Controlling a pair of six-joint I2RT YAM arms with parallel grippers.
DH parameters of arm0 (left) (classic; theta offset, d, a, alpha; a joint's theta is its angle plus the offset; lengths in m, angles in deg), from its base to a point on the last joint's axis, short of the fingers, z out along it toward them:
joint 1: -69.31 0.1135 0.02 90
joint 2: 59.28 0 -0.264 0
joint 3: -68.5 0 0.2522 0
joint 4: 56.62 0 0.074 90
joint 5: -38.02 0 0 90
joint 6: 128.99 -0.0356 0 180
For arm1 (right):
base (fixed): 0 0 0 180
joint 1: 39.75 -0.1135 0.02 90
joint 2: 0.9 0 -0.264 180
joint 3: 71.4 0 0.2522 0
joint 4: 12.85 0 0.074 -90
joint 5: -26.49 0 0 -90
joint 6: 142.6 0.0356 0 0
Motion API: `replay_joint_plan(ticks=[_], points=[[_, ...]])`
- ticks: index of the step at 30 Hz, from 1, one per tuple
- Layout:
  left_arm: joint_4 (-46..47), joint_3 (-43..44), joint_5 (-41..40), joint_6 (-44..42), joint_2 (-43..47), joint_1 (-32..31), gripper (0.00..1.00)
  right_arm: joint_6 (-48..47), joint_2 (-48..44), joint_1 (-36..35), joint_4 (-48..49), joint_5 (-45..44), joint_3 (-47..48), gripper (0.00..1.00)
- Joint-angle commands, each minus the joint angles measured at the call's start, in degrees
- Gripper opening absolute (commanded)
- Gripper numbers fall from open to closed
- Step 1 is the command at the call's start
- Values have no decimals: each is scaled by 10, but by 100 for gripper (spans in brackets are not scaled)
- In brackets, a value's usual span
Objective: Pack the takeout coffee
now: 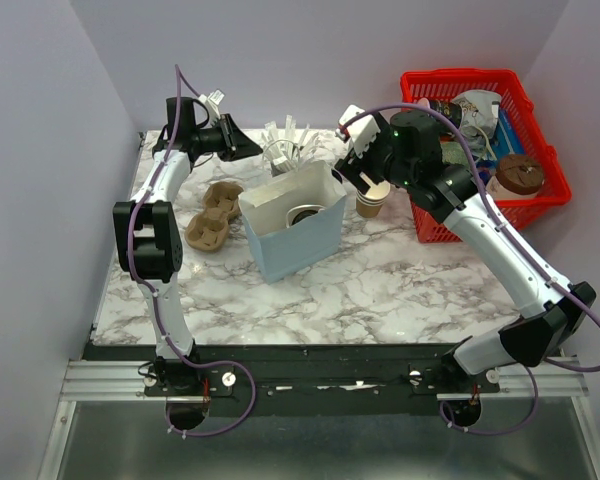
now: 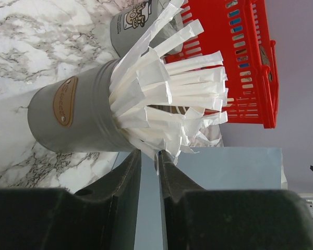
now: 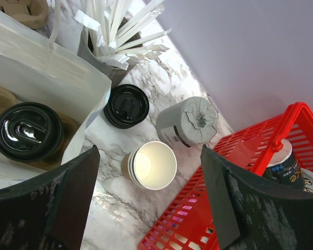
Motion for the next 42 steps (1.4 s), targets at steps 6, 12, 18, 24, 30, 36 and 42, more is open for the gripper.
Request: replay_joint_plan(ticks=[6,12,18,24,30,36,42], points=[[12,-18,20,18,28,1,29,-4,9,2,-6,-7,10,86],[20,-24,33,27,34,0,10,-7,12,2,-6,-6,15,86],[41,-18,48,47,64,1,0,-12,14,2,-3,-7,20,86],[86,10,76,90,114,2,0,-14,23,2,-2,-5,40,86],[145,31,93,131,164,4,0,-12,41,2,3,37,71,87],[258,47,126,232,203,3,0,19,64,6,9,81,125,87],[281,68,141,230,256,1,0,37,68,14,60,-30,115,90]])
